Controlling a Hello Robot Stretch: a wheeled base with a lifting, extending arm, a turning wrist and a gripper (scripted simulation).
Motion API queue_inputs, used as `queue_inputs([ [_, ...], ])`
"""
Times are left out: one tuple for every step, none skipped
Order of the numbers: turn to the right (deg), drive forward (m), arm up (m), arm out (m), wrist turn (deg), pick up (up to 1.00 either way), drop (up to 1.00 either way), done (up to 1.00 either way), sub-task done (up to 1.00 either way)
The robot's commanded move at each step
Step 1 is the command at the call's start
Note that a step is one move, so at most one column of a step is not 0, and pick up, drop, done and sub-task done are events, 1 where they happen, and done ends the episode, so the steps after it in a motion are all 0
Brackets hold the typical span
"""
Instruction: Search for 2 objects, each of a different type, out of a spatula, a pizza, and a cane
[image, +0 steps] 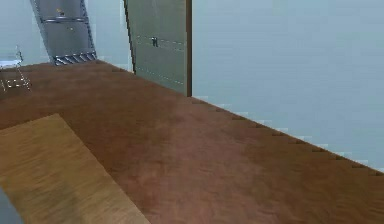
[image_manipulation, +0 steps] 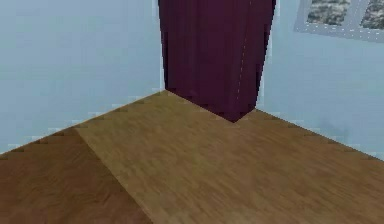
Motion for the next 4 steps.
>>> queue_inputs([
  [45.0, 0.00, 0.00, 0.00, 0.0, 0.00, 0.00, 0.00, 0.00],
  [45.0, 0.00, 0.00, 0.00, 0.0, 0.00, 0.00, 0.00, 0.00],
  [45.0, 0.00, 0.00, 0.00, 0.0, 0.00, 0.00, 0.00, 0.00],
  [0.0, 0.10, 0.00, 0.00, 0.0, 0.00, 0.00, 0.00, 0.00],
])
